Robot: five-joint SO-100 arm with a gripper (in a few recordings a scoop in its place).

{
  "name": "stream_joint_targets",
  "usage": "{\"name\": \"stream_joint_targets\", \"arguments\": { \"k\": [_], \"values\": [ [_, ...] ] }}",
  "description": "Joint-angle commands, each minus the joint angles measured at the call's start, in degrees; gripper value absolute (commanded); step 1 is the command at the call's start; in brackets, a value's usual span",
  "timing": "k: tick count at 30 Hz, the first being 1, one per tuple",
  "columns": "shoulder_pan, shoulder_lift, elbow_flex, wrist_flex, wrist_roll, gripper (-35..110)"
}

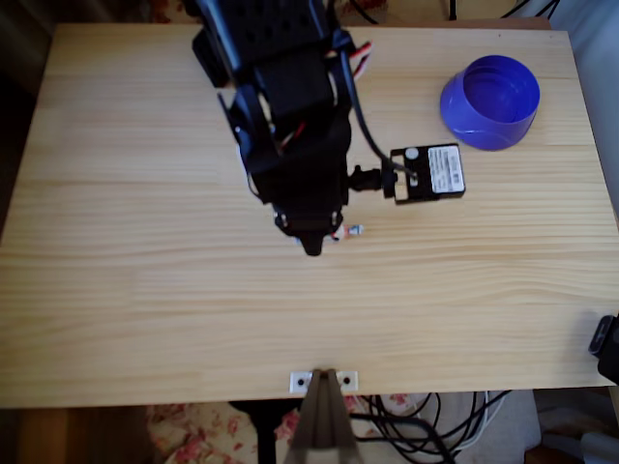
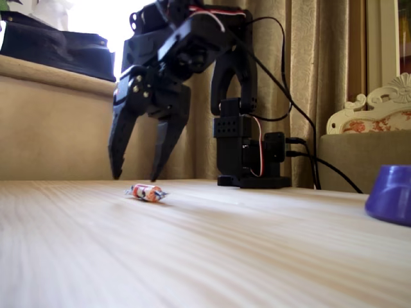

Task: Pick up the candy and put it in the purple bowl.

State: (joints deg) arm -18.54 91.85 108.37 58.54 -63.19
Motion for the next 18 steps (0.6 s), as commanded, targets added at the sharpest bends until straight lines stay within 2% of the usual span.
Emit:
{"name": "stream_joint_targets", "arguments": {
  "k": [1,18],
  "values": [
    [-1.14,0.26,-5.62,0.09,1.58,18],
    [-1.85,-2.64,-5.62,2.72,2.37,19]
  ]
}}
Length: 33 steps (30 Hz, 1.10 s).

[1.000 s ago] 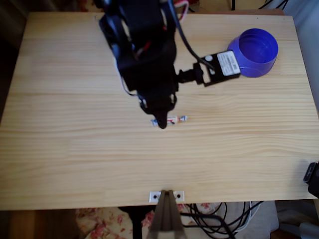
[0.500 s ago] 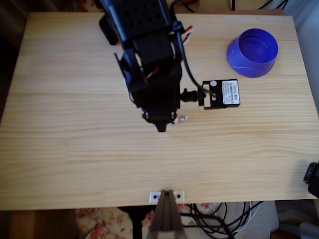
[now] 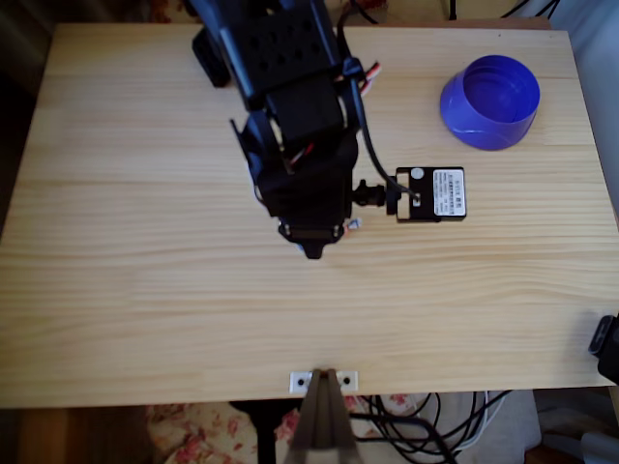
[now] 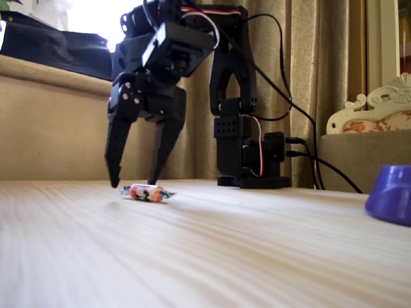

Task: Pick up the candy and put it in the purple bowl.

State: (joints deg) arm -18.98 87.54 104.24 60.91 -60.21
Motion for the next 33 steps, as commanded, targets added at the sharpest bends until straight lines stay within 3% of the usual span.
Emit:
{"name": "stream_joint_targets", "arguments": {
  "k": [1,14,33],
  "values": [
    [-1.58,1.67,-1.32,0.35,-0.62,19],
    [-6.24,0.44,2.99,-0.53,0.26,19],
    [-1.76,-7.12,0.97,-3.34,-5.1,15]
  ]
}}
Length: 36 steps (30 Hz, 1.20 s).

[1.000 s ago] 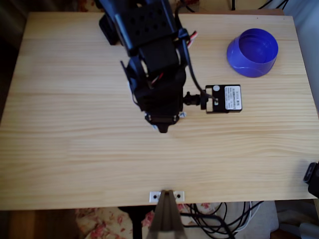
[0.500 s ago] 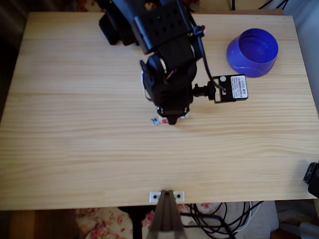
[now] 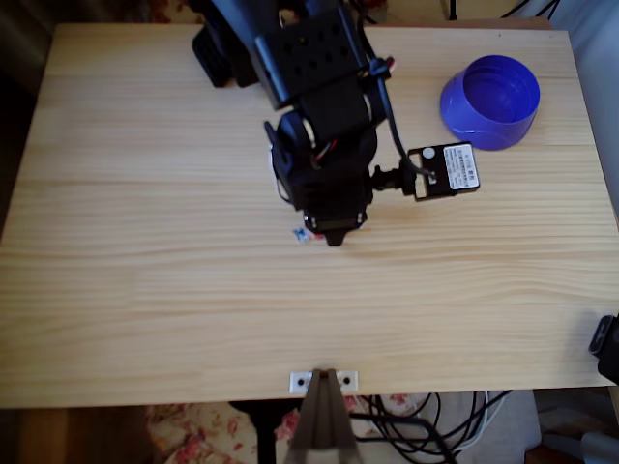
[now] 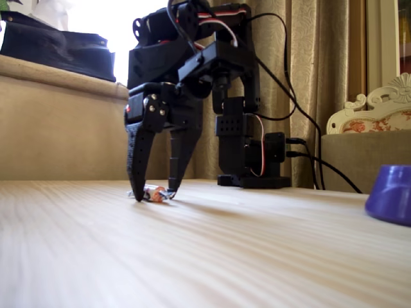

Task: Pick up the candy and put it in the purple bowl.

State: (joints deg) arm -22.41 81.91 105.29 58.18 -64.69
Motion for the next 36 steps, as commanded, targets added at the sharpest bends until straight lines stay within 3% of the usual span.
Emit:
{"name": "stream_joint_targets", "arguments": {
  "k": [1,17,21,28,36],
  "values": [
    [1.58,-1.85,-0.09,-0.62,-0.62,14],
    [0.97,-2.02,0.97,-3.08,-0.09,1],
    [1.14,0.35,-2.29,0.26,2.37,1],
    [-1.32,7.21,-21.09,15.64,16.96,1],
    [-15.64,15.38,-33.49,27.42,34.19,1]
  ]
}}
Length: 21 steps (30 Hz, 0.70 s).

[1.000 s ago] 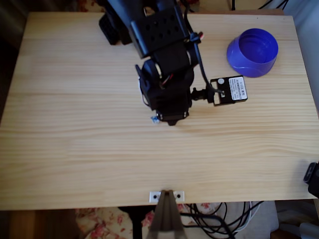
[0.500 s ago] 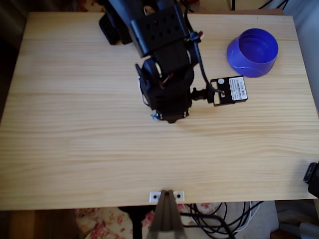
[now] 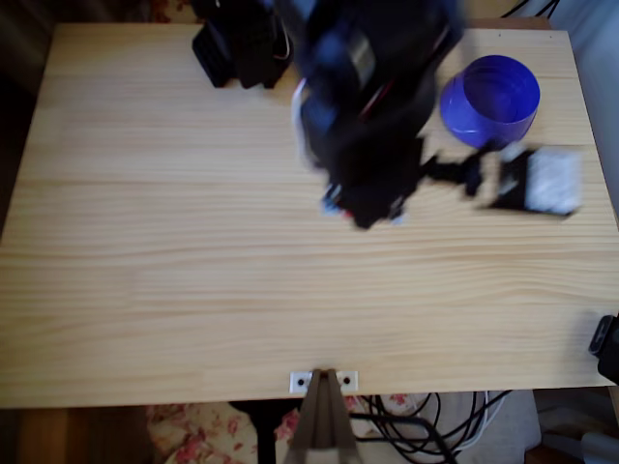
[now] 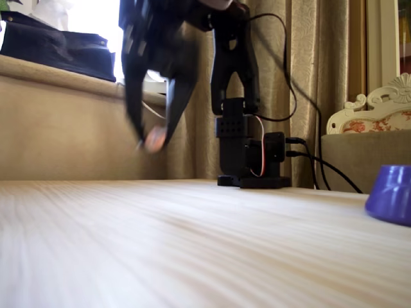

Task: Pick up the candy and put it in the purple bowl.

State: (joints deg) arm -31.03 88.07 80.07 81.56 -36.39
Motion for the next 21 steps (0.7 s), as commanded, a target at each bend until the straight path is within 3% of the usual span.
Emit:
{"name": "stream_joint_targets", "arguments": {
  "k": [1,12,21],
  "values": [
    [-9.58,9.93,-9.58,4.75,7.91,1],
    [-37.44,7.47,-21.01,2.81,26.46,0],
    [-47.64,-4.22,-27.51,-5.54,31.73,0]
  ]
}}
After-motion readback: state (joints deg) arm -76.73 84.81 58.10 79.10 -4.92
